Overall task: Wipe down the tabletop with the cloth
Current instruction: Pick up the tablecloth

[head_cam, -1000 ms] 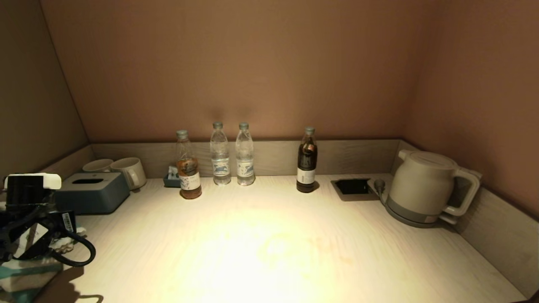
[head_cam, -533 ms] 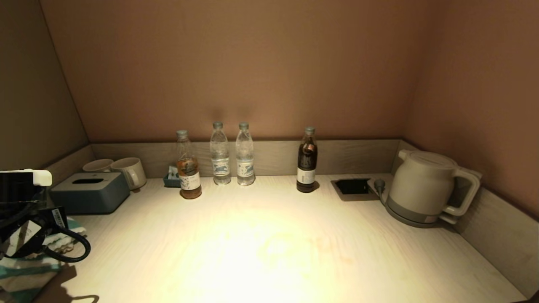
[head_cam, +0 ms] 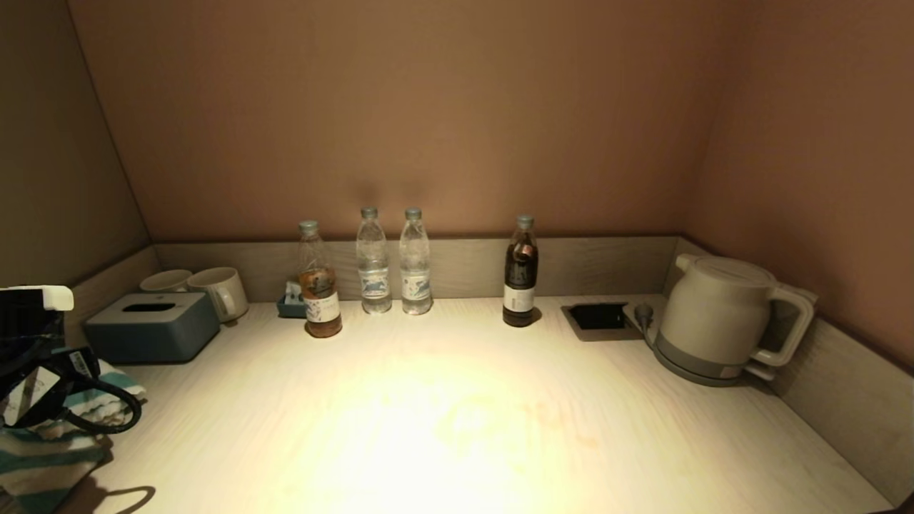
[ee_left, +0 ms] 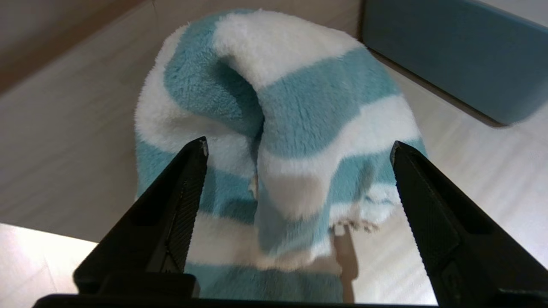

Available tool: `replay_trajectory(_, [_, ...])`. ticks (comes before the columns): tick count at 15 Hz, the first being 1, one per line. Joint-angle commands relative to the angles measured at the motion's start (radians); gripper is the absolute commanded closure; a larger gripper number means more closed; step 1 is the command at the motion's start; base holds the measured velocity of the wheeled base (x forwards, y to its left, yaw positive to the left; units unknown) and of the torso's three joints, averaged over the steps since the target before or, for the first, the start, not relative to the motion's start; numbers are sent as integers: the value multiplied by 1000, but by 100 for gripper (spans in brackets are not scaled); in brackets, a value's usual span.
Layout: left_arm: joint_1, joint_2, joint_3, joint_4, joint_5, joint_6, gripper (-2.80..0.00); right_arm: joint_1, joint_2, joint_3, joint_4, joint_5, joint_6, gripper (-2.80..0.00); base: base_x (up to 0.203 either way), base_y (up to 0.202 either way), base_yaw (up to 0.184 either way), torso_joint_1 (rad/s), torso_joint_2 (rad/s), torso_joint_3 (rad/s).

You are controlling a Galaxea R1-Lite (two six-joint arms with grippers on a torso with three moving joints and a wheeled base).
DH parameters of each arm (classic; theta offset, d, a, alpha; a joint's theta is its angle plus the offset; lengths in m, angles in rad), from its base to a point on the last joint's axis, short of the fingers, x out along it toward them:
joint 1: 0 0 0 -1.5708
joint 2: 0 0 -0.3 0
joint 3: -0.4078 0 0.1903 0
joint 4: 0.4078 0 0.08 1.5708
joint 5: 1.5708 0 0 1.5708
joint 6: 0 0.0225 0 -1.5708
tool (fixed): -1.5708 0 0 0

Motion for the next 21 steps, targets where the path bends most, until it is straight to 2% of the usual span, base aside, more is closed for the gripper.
replay_trajectory(1, [12, 55, -5, -24, 4, -15, -280, 0, 0, 0, -1, 0, 0, 0, 0, 0, 0, 0, 0, 0])
replay_trajectory(5, [16, 161, -6, -77, 4, -22, -280, 0, 0, 0, -1, 0, 0, 0, 0, 0, 0, 0, 0, 0])
replay_trajectory(11, [23, 225, -38, -82, 7, -50, -280, 0, 0, 0, -1, -2, 0, 0, 0, 0, 0, 0, 0, 0])
replay_trajectory(12, [23, 225, -39, -82, 7, -52, -85, 0, 0, 0, -1, 0, 0, 0, 0, 0, 0, 0, 0, 0])
replay_trajectory(13, [23, 225, -41, -82, 9, -52, 0, 0, 0, 0, -1, 0, 0, 0, 0, 0, 0, 0, 0, 0])
replay_trajectory(21, [23, 196, -31, -85, 7, -58, 0, 0, 0, 0, -1, -2, 0, 0, 0, 0, 0, 0, 0, 0])
